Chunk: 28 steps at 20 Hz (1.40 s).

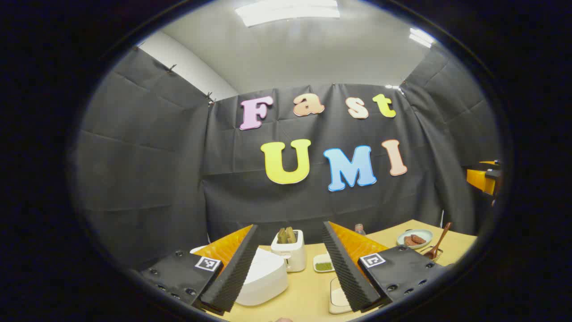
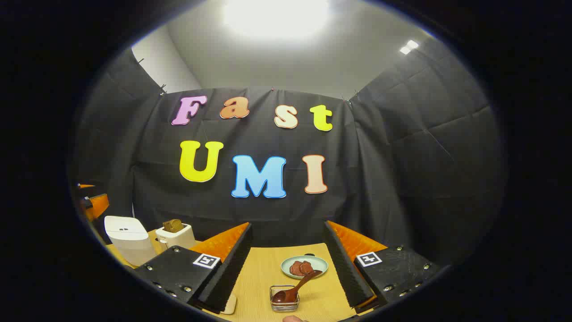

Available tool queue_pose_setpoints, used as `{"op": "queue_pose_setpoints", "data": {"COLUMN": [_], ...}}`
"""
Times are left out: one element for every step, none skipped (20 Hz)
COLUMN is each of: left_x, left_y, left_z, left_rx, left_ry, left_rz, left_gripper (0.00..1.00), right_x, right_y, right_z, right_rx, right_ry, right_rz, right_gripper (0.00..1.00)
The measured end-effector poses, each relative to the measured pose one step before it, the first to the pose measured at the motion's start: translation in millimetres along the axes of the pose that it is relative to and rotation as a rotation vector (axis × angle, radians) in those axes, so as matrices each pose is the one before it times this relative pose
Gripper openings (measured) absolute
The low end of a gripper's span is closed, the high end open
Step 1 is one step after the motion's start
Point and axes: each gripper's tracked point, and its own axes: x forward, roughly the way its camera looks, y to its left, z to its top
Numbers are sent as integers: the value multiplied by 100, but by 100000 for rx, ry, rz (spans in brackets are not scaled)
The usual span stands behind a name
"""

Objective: Close the left gripper, press the button to open the rice cooker; take a wooden spoon from the chopstick holder with the right hand, scoop a spoonful of rice and pour it into the rice cooker, then put the wooden spoon back into the chopstick holder.

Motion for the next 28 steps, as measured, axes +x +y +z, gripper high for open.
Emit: {"op": "queue_pose_setpoints", "data": {"left_x": [-91, -39, 93, 41, 15, 21, 17, 59, 21, -78, -125, -126, -13, -92, 101, 25, 22, -20, 63, 12, -26, -77, -131, 110, 76, 19, -95, 68], "left_y": [45, 163, 13, 63, 70, 114, 54, 98, 180, 148, 271, 275, 206, 181, 54, -37, 56, 131, 171, 83, 118, -55, 4, 251, 322, 147, 84, 148], "left_z": [-142, 15, -73, 129, -235, 46, -9, -1, -130, 138, 5, 147, 15, 96, -50, 48, -108, 166, 83, 144, -35, 73, 46, 58, -27, 89, -4, 28], "left_rx": [-433, -411, -378, -191, 6, 159, 281, 327, 320, 199, 90, 67, 80, 200, 187, 85, 143, 81, 120, 4, -178, -212, 180, 183, -85, -310, -367, -519], "left_ry": [304, 291, 119, 114, 200, -190, -251, -119, -240, -264, -153, -142, -181, -74, -167, 180, 50, -147, -204, -208, -100, 110, 9, -444, -128, 36, 48, -28], "left_rz": [-273, 427, 252, 545, 533, 537, 637, 615, 782, 461, 489, 566, 590, 602, 192, 83, -15, 254, 281, 176, 196, -160, -175, 823, 474, 177, 703, -27], "left_gripper": [97, 97, 97, 97, 97, 97, 97, 97, 97, 100, 97, 97, 97, 97, 97, 97, 97, 91, 91, 87, 86, 86, 85, 70, 55, 39, 43, 36], "right_x": [182, 187, 150, 94, 142, 76, 31, -26, 40, 90, -3, 78, 61, -30, -1, -34, -79, 66, -4, 38, -53, 7, 61, 57, 50, 69, -86, 75], "right_y": [-123, -49, -34, -16, -12, 62, 97, 58, 116, 46, 112, 124, 31, 27, 83, 60, 10, -6, 9, -16, -97, 26, 68, -5, 9, 31, 110, 63], "right_z": [-33, -33, 27, -1, -14, 40, 12, -30, 47, -134, -15, 25, 11, 10, -107, -58, -21, -64, 14, 17, -173, -56, 80, -65, 26, 33, -28, -93], "right_rx": [237, 250, 4, -187, -279, -272, -96, 64, -20, -143, -79, 66, 60, -69, -212, -189, -31, 170, 266, 302, 176, 87, -27, -10, 93, 245, 302, 25], "right_ry": [332, 78, -182, -105, -200, -219, -65, -164, -23, 100, 27, -126, -48, 82, -28, 99, 39, 48, 118, 73, 85, 101, -27, -31, -27, 12, 25, 57], "right_rz": [-13, 152, 62, 122, 164, 235, 290, 231, 292, 222, 354, 239, 161, 164, 132, 55, -8, 4, -65, -72, 14, 18, 46, -12, -22, -16, 213, 49], "right_gripper": [95, 95, 95, 95, 95, 95, 95, 95, 95, 95, 95, 95, 95, 95, 95, 95, 95, 95, 95, 95, 95, 95, 95, 95, 95, 95, 95, 95]}}
